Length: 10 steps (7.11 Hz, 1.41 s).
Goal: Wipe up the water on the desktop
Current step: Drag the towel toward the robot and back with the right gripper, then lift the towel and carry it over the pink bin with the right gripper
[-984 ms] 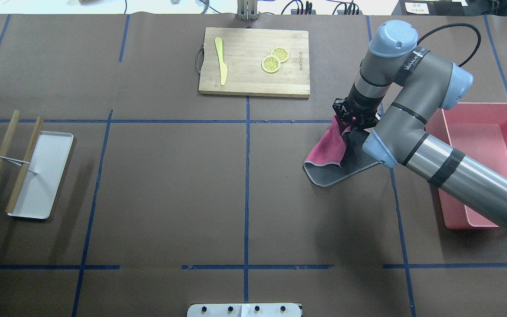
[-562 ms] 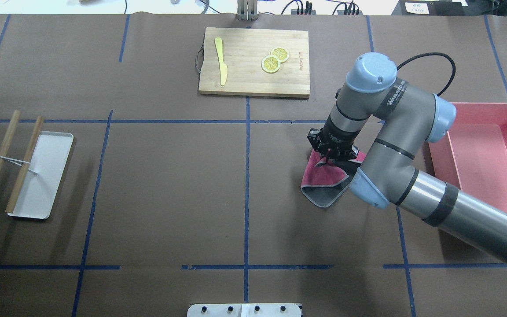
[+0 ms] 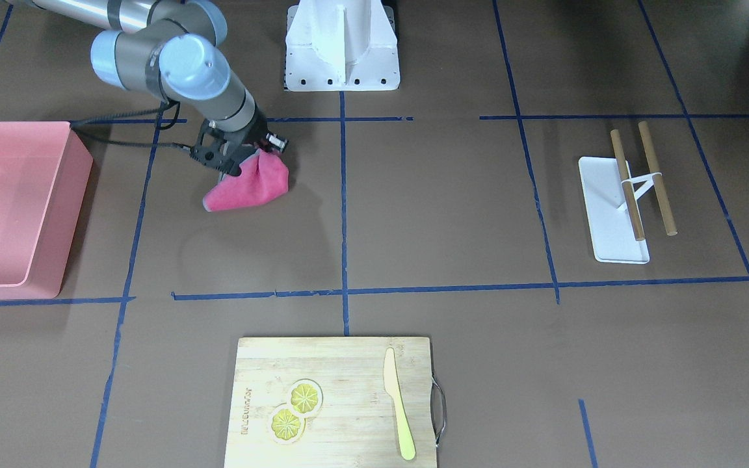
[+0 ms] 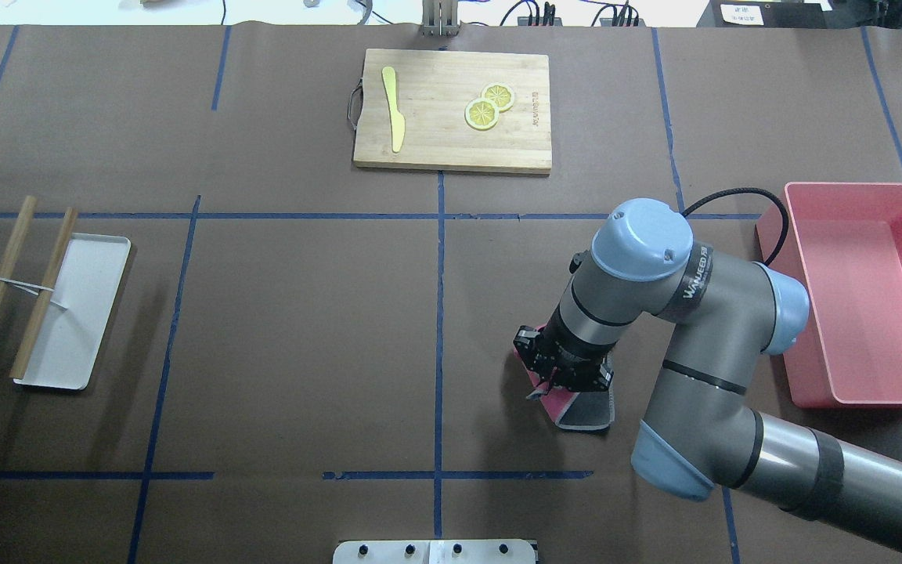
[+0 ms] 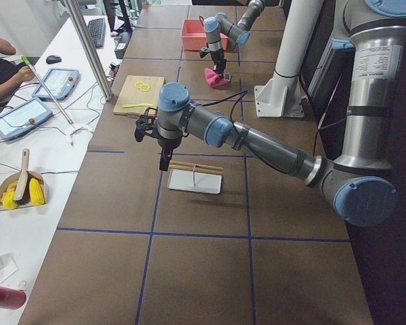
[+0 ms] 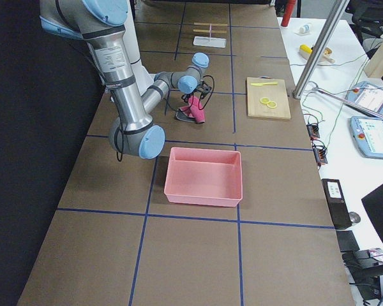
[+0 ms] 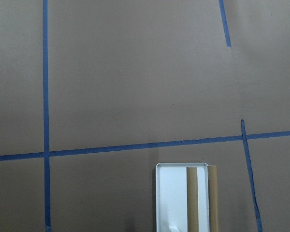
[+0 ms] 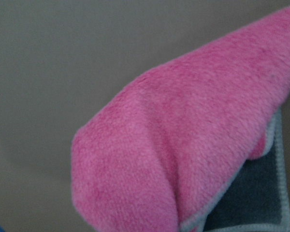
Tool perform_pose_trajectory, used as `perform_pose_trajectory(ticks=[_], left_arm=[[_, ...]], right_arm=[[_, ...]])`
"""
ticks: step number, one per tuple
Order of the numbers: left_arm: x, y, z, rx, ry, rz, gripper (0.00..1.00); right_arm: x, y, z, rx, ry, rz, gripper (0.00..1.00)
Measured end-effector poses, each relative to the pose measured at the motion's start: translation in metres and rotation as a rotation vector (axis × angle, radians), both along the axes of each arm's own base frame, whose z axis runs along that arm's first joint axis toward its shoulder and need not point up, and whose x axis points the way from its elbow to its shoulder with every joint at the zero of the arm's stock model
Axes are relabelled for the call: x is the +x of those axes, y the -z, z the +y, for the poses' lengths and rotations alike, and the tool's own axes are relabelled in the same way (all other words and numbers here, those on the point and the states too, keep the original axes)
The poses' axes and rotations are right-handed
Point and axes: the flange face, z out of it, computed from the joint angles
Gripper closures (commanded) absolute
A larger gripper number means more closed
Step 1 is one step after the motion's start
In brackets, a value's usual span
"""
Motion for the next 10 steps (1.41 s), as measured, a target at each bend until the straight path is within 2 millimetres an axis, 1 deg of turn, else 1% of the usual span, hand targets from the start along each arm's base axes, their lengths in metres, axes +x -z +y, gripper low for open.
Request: perform_pose_trajectory(ticks=[1, 2, 3, 4, 5, 6, 7, 8, 9, 10], left_arm=[[-0.009, -0.029, 0.005, -0.01, -0.023, -0.024, 0.0], [-0.023, -0.061, 0.007, -0.013, -0.046, -0.06, 0.0], [-0.034, -0.086, 0.009, -0.01, -0.067, -0.094, 0.0], [-0.04, -0.1, 0.009, -0.012, -0.078, -0.112, 0.0], [-0.042, -0.106, 0.009, -0.015, -0.083, -0.118, 0.0], [-0.043, -0.108, 0.01, -0.018, -0.085, -0.119, 0.0], [-0.043, -0.109, 0.01, -0.018, -0.085, -0.119, 0.0], [-0.044, -0.109, 0.009, -0.018, -0.084, -0.118, 0.0], [-0.044, -0.108, 0.009, -0.017, -0.084, -0.118, 0.0], [-0.044, -0.108, 0.009, -0.017, -0.083, -0.118, 0.0]], right_arm=[[0.001, 0.004, 0.013, -0.008, 0.006, -0.008, 0.99], [0.004, 0.004, 0.013, -0.011, 0.002, -0.008, 1.0], [0.01, -0.002, -0.001, -0.011, -0.02, 0.003, 1.0], [0.016, -0.017, -0.022, -0.008, -0.043, 0.026, 1.0], [0.021, -0.036, -0.046, 0.0, -0.057, 0.055, 1.0], [0.03, -0.057, -0.074, 0.012, -0.071, 0.081, 1.0], [0.05, -0.076, -0.106, 0.024, -0.093, 0.102, 1.0], [0.074, -0.092, -0.136, 0.033, -0.114, 0.116, 1.0], [0.094, -0.106, -0.158, 0.037, -0.128, 0.128, 1.0], [0.113, -0.117, -0.177, 0.036, -0.145, 0.137, 1.0]])
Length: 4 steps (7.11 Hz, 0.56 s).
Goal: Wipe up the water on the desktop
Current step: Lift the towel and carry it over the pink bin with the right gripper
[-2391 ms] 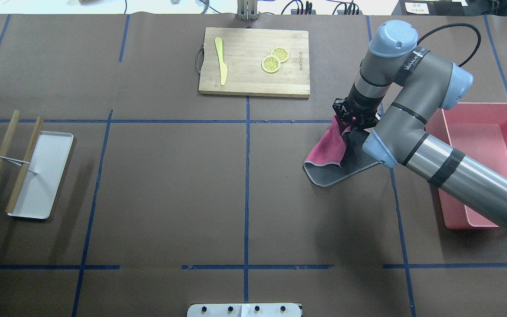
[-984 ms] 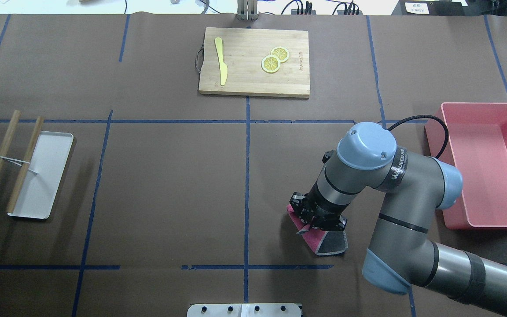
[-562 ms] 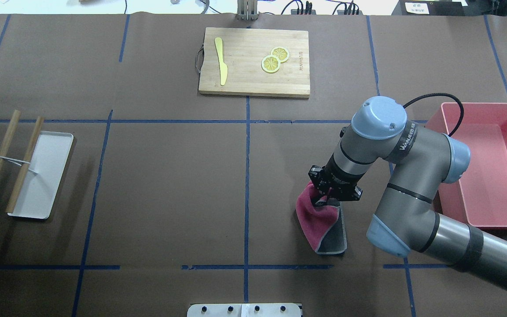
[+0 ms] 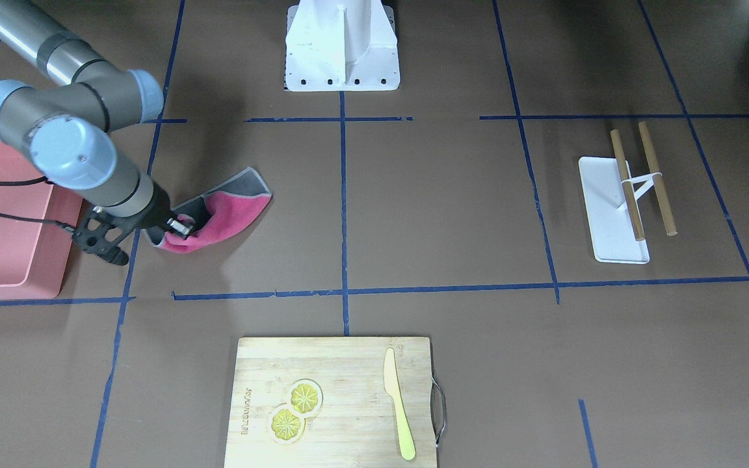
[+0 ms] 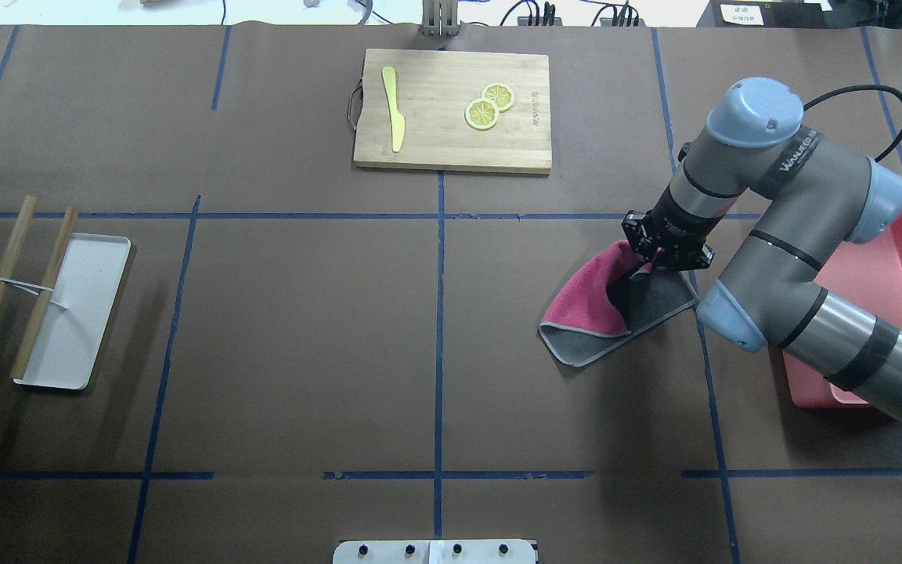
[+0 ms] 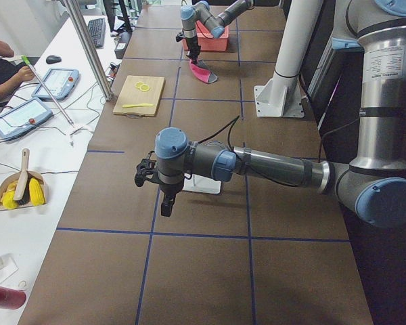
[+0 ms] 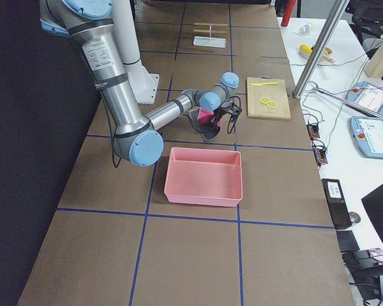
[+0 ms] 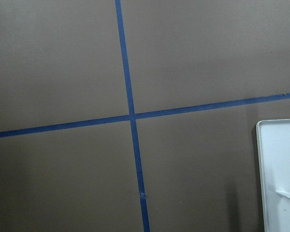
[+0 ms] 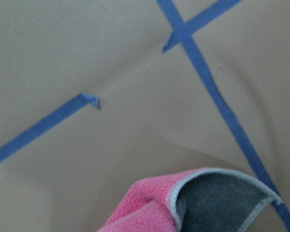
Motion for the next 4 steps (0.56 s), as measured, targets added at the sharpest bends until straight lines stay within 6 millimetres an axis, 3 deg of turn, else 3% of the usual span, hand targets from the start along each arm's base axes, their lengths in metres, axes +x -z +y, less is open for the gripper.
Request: perform_pose_trajectory(ticks=[2, 4], left_arm=[[0.0, -0.002, 0.001, -0.004, 0.0, 0.001, 0.0], [0.001, -0.008, 0.001, -0.012, -0.001, 0.003, 0.0]], right_arm=[[0.033, 0.002, -0.027, -0.009, -0.032, -0.026, 1.0], [0.076, 0.037, -0.043, 0.015, -0.072, -0.1, 1.0]])
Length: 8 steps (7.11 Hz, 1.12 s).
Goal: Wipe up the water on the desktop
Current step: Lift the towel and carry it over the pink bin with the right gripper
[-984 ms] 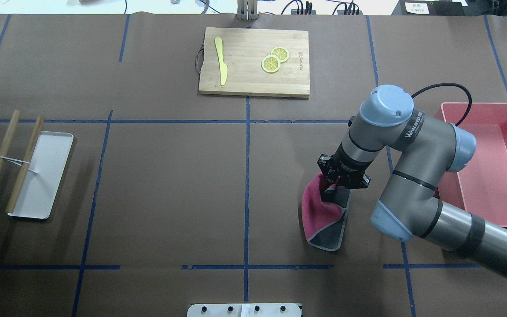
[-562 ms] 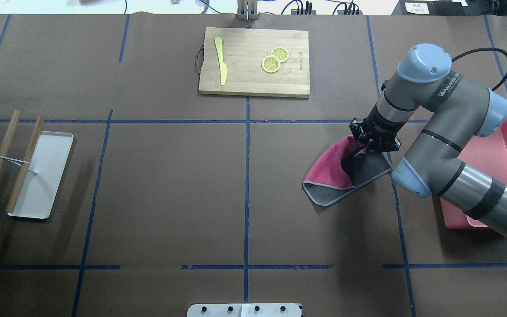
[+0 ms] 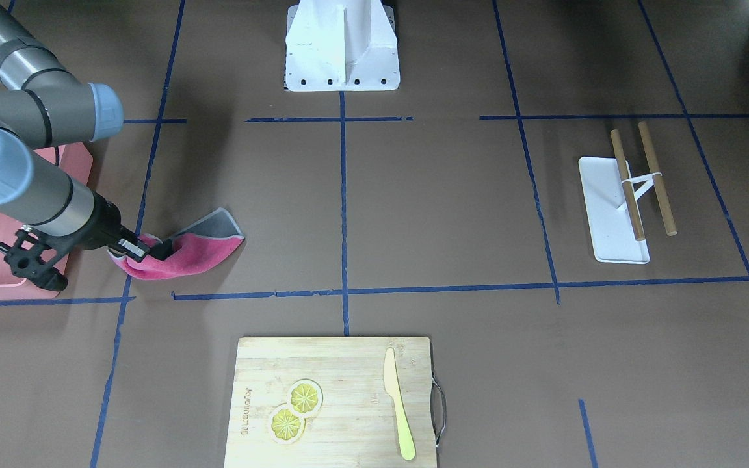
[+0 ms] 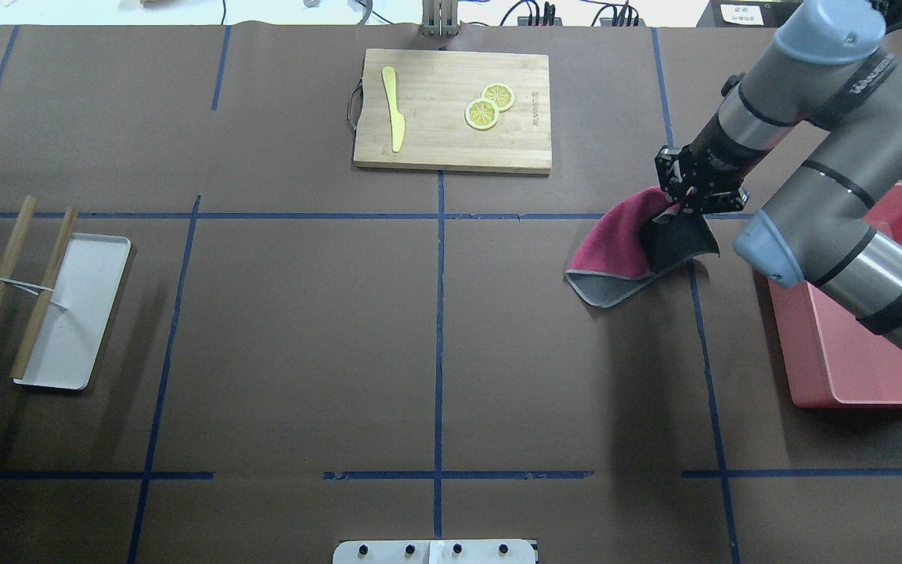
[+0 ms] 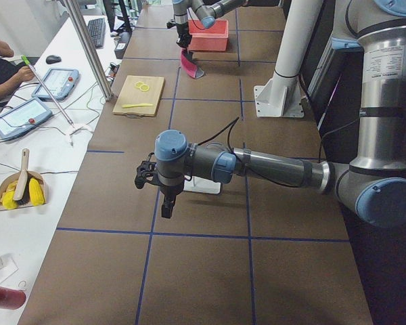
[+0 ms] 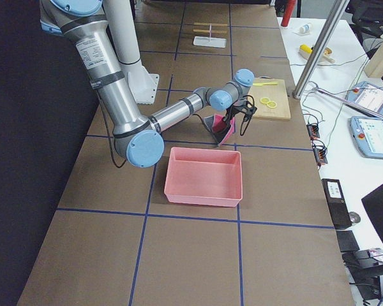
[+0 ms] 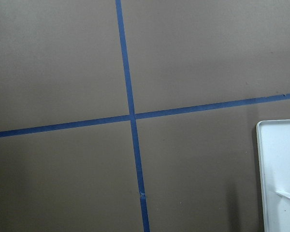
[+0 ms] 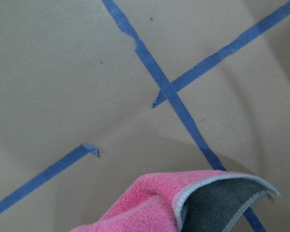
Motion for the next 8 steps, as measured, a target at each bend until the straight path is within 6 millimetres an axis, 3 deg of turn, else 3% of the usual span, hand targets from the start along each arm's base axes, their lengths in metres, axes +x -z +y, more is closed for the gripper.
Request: perform_pose_trajectory(ticks=[2, 4, 5, 6, 7, 8], left_arm=[[0.0, -0.005, 0.0, -0.007, -0.001, 0.002, 0.0], [0.0, -0.009, 0.0, -0.013, -0.002, 0.002, 0.0], [0.0, -0.01, 0.001, -0.014, -0.003, 0.003, 0.0], [0.0, -0.01, 0.001, -0.014, -0.003, 0.004, 0.0], [0.0, -0.01, 0.001, -0.015, -0.003, 0.005, 0.0], [0.0, -0.01, 0.001, -0.015, -0.002, 0.006, 0.0]], right_arm=[[0.061, 0.053, 0.008, 0.021, -0.041, -0.06, 1.0], [0.135, 0.102, 0.041, 0.068, -0.013, -0.02, 1.0], [0.181, 0.105, 0.051, 0.118, 0.032, 0.026, 1.0], [0.23, 0.096, 0.054, 0.181, 0.09, 0.068, 1.0], [0.267, 0.08, 0.057, 0.223, 0.144, 0.102, 1.0], [0.291, 0.06, 0.062, 0.251, 0.199, 0.131, 1.0]])
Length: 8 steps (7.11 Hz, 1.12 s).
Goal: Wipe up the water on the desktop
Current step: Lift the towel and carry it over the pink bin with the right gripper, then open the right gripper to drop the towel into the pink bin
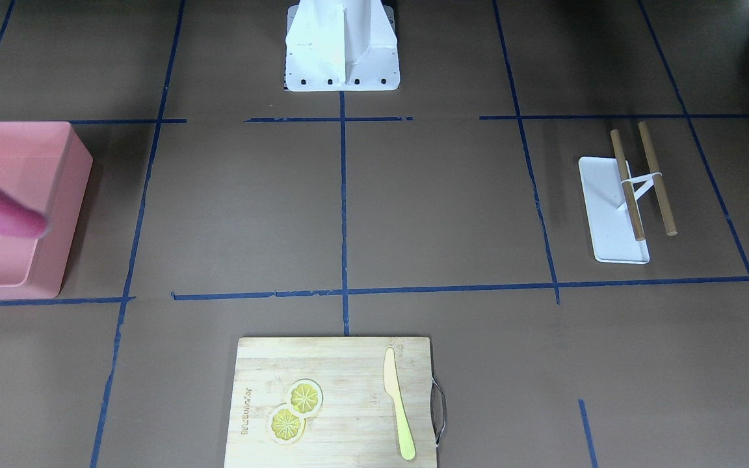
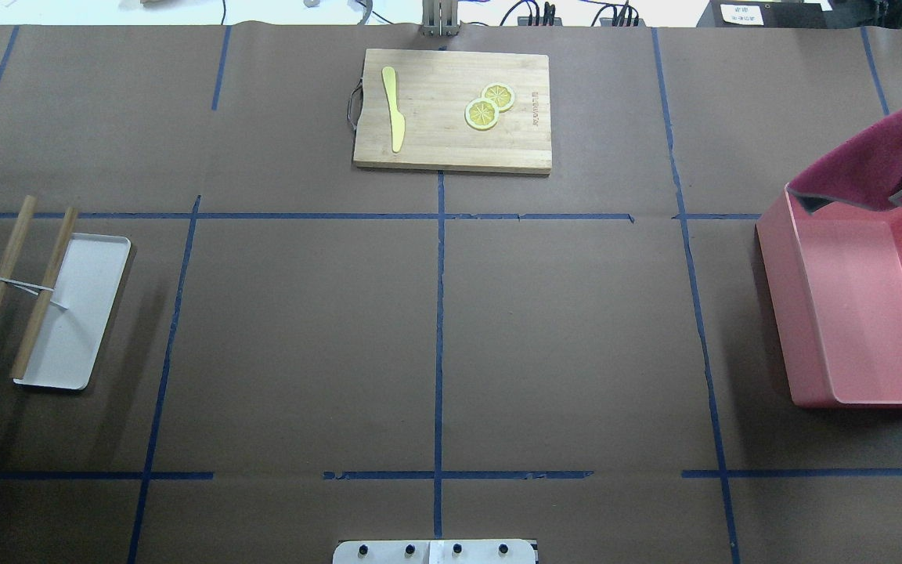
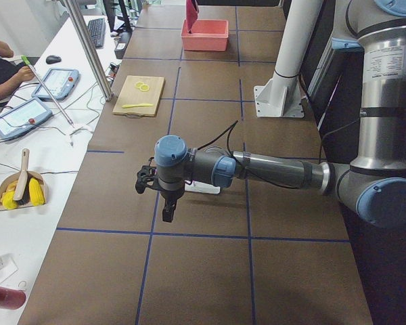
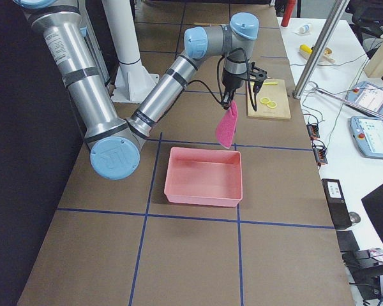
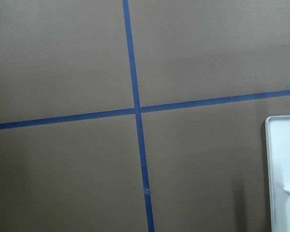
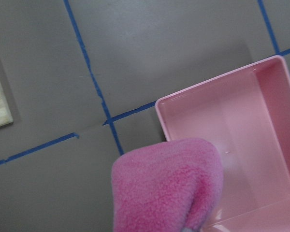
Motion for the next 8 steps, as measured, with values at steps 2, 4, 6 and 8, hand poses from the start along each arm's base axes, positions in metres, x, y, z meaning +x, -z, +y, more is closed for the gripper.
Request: perform_pose_trajectory(ticks=[2, 4, 6, 8], left_arm=[[0.0, 0.0, 0.0, 0.0, 0.0, 0.0, 0.0], [0.0, 0.0, 0.0, 0.0, 0.0, 0.0, 0.0], [0.0, 0.0, 0.0, -0.001, 0.0, 0.0, 0.0], [0.0, 0.0, -0.001, 0.0, 0.001, 0.001, 0.0]], right_arm=[[0.023, -0.057, 0.015, 0.034, 0.14, 0.057, 0.96], [0.026, -0.084, 0.023, 0.018, 0.184, 0.064, 0.1], [0.027, -0.091, 0.026, 0.006, 0.187, 0.063, 0.0], [0.027, -0.093, 0.026, 0.0, 0.182, 0.063, 0.0]])
